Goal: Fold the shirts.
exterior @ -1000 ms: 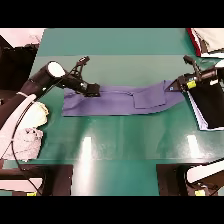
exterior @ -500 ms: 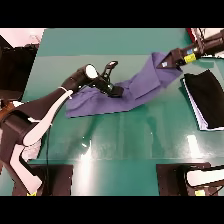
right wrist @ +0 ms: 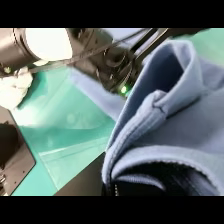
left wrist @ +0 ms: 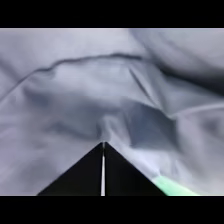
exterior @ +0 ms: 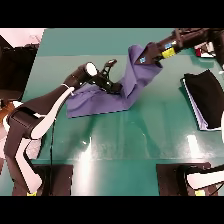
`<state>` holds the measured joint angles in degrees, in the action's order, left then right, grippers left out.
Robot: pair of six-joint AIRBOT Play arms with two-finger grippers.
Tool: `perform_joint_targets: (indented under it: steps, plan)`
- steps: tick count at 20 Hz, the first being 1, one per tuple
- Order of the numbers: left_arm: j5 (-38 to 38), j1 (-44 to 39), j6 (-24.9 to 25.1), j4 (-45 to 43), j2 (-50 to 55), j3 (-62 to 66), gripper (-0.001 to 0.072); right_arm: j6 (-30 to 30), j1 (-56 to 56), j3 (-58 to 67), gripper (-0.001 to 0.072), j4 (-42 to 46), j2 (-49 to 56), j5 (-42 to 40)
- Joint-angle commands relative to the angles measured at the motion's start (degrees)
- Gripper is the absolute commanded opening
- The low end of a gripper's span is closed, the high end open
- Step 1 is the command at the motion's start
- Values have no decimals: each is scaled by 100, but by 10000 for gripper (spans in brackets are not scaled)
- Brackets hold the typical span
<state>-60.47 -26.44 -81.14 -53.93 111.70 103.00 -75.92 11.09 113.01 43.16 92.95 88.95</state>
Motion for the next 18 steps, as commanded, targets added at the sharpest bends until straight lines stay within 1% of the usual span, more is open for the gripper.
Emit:
perform_joint_targets:
  steps: [1, 4, 8, 11, 13, 15, 17, 18]
  plan:
    - [-802, 358, -13, -704, -319, 258, 21, -2, 396, 26, 17, -9, 245, -155]
    - [-1196, 824, -55, -1462, -1023, 258, 21, 79, 774, 26, 17, -13, 450, -415]
    - [-1908, 1624, -31, -1932, -1947, 258, 22, 293, 1322, 28, 17, -22, 737, -1032]
    - [-2269, 2044, -28, -2315, -2516, 258, 22, 435, 1718, 31, 17, -17, 1023, -1615]
    - [-2367, 2214, -31, -2371, -2800, 258, 22, 566, 1976, 33, 18, -20, 1290, -1921]
    - [-2361, 2267, -33, -2380, -3001, 258, 22, 811, 2267, 109, 19, -15, 1578, -2411]
    - [-2367, 2264, -42, -2358, -3060, 258, 22, 979, 2590, 669, 29, -17, 2079, -2682]
    - [-2411, 2267, -83, -2312, -3058, 258, 22, 1064, 2782, 916, 204, -17, 2317, -2975]
